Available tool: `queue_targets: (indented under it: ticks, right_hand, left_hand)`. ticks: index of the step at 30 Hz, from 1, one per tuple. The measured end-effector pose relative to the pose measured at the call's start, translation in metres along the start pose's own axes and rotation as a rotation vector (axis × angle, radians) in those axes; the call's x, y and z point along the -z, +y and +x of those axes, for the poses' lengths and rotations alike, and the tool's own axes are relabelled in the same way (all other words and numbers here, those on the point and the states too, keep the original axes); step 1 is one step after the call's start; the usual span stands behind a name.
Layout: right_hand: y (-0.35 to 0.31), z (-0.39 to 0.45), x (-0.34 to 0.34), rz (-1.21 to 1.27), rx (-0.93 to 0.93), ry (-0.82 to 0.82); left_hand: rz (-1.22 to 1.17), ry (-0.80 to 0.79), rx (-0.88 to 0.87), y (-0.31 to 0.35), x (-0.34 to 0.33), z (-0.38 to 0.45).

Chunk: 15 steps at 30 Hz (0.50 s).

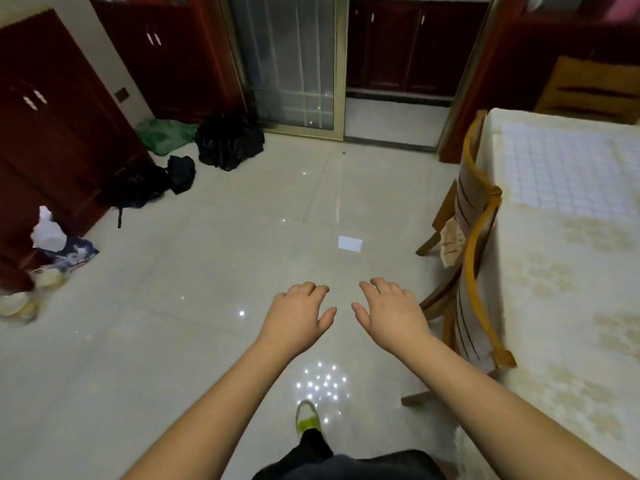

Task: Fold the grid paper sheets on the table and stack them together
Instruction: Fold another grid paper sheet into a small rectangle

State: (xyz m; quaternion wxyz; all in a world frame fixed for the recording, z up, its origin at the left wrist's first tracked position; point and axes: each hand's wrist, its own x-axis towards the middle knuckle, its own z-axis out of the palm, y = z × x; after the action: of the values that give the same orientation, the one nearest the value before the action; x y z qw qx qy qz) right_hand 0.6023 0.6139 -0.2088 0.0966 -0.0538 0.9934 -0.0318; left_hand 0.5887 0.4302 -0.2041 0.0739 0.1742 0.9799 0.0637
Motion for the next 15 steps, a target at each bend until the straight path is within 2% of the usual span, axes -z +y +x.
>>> queue_targets:
  ticks: [7,15]
  right_hand:
    - [-0.007,0.086,0.025,0.02,-0.092,-0.003]
    - [0.029,0.159,0.036,0.038,-0.207,-0.009]
  left_hand:
    - [-0.036,-0.027,-0.093,-0.053,0.019,0.096]
    - [-0.001,-0.055,-0.216,-0.049,0.026,0.199]
